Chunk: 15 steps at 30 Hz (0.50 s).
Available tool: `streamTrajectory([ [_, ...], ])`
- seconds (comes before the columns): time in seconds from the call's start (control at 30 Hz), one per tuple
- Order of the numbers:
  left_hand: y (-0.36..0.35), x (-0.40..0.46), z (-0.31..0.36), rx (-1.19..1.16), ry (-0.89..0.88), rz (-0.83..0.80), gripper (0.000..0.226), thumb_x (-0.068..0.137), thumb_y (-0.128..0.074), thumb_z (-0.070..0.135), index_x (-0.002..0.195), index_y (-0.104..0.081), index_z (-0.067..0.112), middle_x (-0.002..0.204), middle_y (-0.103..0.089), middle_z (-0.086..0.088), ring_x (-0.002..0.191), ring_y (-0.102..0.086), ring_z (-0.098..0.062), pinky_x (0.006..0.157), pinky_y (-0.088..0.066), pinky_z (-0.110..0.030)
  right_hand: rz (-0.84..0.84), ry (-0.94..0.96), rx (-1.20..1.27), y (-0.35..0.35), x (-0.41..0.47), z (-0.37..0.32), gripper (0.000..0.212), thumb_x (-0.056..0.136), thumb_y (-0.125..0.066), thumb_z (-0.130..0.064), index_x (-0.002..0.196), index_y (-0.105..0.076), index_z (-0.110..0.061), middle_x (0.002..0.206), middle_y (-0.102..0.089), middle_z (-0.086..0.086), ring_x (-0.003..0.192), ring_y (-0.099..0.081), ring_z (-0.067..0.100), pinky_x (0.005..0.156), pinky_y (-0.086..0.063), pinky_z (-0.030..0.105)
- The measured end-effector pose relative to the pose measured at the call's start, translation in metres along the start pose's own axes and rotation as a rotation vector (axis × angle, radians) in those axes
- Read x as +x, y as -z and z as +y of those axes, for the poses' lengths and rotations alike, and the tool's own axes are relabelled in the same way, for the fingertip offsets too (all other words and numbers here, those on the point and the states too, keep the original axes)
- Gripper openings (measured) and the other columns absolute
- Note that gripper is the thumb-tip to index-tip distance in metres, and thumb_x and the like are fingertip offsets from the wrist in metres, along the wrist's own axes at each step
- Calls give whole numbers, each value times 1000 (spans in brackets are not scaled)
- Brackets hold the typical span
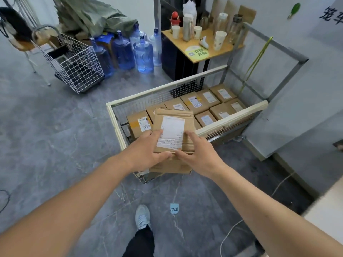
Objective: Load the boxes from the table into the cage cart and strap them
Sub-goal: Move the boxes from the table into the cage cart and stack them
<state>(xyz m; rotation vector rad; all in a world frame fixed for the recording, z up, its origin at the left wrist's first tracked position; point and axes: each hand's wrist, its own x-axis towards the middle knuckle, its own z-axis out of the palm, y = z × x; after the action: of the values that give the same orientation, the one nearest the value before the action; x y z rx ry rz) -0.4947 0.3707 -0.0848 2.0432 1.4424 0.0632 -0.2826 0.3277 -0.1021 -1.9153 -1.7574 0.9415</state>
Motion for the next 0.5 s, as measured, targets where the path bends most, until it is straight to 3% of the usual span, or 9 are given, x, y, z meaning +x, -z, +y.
streamTrajectory([
  [0.3,4,121,-91,-70,-2,-130,94,89,-70,62,162,-24,22,154,-39,-1,134,-45,-20,112,-44,-40,-1,-140,9,-57,116,5,69,90,-69,-54,148,-37,-40,123,-54,3,112,-54,19,99,-50,42],
  [0.5,-11,185,-121,-175,60,-128,92,93,-71,54,163,-22,21,156,-38,-2,137,-43,-20,113,-41,-36,-43,-149,21,-67,192,23,68,92,-69,-48,151,-37,-40,132,-53,-2,117,-51,13,96,-46,33],
])
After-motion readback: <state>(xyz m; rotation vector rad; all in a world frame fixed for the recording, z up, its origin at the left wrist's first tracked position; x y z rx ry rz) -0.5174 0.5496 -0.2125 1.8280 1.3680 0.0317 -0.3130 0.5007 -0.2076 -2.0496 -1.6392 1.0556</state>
